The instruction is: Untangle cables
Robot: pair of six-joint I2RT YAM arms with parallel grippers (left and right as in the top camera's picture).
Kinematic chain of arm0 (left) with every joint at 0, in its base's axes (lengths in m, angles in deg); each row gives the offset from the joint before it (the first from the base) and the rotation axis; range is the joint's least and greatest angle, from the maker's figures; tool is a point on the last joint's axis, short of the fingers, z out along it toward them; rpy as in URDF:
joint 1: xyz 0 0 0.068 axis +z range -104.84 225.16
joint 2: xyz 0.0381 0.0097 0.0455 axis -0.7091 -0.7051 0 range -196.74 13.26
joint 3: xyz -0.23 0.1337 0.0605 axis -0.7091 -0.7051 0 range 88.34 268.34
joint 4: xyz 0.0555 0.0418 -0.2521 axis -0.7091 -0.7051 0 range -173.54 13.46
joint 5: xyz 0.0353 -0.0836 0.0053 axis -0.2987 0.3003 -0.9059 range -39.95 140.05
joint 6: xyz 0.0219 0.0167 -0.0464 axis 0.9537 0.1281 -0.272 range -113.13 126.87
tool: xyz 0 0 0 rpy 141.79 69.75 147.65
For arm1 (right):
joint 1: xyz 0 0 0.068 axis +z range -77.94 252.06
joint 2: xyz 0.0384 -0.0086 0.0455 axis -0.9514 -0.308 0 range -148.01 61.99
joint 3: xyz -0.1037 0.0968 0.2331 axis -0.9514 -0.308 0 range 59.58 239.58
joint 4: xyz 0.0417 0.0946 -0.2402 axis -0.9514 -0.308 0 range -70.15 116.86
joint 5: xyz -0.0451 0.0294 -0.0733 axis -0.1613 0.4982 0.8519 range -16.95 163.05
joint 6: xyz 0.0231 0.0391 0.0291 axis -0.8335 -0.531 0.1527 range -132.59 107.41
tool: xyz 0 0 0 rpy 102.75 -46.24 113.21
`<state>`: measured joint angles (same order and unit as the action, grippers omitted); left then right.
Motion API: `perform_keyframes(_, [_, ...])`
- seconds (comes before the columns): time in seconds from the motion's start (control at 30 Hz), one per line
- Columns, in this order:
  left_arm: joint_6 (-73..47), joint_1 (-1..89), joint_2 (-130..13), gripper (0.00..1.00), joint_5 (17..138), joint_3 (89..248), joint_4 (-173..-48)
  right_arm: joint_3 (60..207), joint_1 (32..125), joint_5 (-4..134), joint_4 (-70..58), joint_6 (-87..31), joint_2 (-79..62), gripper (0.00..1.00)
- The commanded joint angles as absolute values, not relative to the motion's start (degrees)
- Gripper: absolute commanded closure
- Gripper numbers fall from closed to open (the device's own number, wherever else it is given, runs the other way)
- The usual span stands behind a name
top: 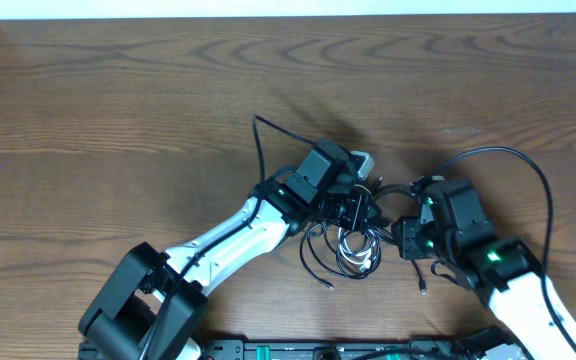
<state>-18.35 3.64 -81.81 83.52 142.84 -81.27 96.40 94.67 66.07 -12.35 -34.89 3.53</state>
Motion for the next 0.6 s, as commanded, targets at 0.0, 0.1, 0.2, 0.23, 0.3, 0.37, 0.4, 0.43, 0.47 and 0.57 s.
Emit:
perform_keyframes(0.0, [-16.7,5.9,-81.9,0.60,80.0,143.7,-82.1,97.0,94.5,64.6,-11.4,-36.4,-2.2,0.66])
perform_keyframes(0.1, [-16.7,7.4,-81.9,0.61,80.0,143.7,-85.5,97.0,94.5,60.8,-10.2,-36.4,-6.6,0.68])
perform_keyframes(0.2, [-15.0,7.6,-81.9,0.60,80.0,143.7,-89.6,97.0,94.6,60.6,-8.8,-36.3,-11.1,0.70])
perform_keyframes(0.23, [-14.1,7.4,-81.9,0.61,80.0,143.7,-91.0,97.0,94.6,60.5,-8.3,-36.4,-12.6,0.71])
perform_keyframes(0.3, [-12.1,6.8,-81.9,0.61,80.0,143.7,-94.0,97.0,94.6,60.1,-7.6,-36.4,-14.8,0.73])
perform_keyframes(0.37, [-10.4,6.5,-81.9,0.61,80.0,143.7,-96.2,97.0,94.6,60.0,-7.4,-36.3,-16.9,0.77])
perform_keyframes(0.4, [-10.3,6.6,-81.9,0.60,80.0,143.7,-96.9,97.0,94.6,60.0,-7.4,-36.4,-18.0,0.80])
perform_keyframes(0.43, [-10.3,6.6,-81.9,0.60,80.0,143.7,-97.1,97.0,94.6,60.0,-7.6,-36.3,-18.9,0.83])
perform_keyframes(0.47, [-10.3,6.7,-81.9,0.61,80.0,143.7,-97.1,96.9,94.6,60.0,-7.8,-36.3,-19.9,0.86])
perform_keyframes(0.57, [-10.3,6.9,-81.9,0.60,79.6,143.7,-96.6,96.9,94.7,60.0,-7.9,-36.3,-22.2,0.95])
